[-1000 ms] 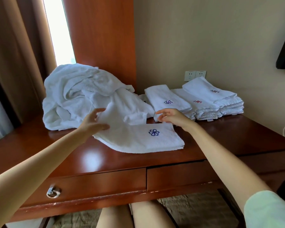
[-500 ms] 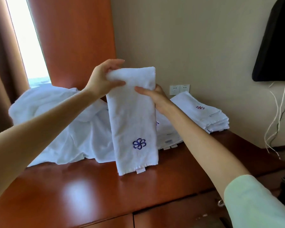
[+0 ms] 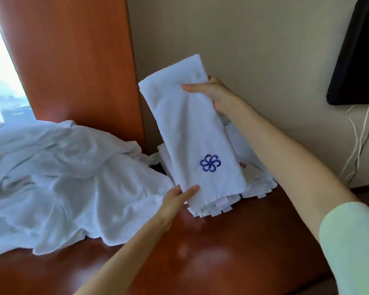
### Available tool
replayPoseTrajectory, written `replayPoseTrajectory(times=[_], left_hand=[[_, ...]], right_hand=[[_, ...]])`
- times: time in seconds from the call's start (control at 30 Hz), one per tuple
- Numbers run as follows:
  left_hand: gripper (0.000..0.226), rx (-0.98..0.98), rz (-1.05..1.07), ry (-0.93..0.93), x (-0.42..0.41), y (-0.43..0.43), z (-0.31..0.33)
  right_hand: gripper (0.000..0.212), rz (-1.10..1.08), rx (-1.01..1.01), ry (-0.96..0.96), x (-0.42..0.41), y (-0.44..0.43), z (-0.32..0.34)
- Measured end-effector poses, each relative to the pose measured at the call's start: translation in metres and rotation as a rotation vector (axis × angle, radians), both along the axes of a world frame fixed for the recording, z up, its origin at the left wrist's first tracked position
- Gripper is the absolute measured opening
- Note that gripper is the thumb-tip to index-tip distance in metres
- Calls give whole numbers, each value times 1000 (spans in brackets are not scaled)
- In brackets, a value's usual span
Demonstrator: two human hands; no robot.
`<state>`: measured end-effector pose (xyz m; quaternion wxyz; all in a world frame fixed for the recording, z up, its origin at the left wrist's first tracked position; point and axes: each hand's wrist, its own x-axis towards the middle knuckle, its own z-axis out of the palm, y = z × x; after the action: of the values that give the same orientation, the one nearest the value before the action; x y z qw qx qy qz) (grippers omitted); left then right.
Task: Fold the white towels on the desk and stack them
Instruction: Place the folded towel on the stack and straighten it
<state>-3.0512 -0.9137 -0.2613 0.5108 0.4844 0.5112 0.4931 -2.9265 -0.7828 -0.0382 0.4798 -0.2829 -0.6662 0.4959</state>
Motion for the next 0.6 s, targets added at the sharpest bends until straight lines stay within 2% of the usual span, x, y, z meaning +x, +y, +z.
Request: replayPoseTrajectory(times=[0.1,0.2,0.27,0.4,0.6], left_hand=[[40,-12,62,-69,3,9,1],[37,-19,38,-91,1,21,-2],[31,-27,-6,-74,3,28,-6],[30,-56,14,-7,10,41,-18],[31,-26,43,-52,9,54,-24]], right_hand=[[30,-32,-46,-60,-4,42,-3],[37,-75,-102,-139,-13,85,-23],[44,-75,-140,-204,-21,108,-43],[40,-50,-155,-369,-38,142,-100],[77,-226,-239,-407,-53,177,-165]])
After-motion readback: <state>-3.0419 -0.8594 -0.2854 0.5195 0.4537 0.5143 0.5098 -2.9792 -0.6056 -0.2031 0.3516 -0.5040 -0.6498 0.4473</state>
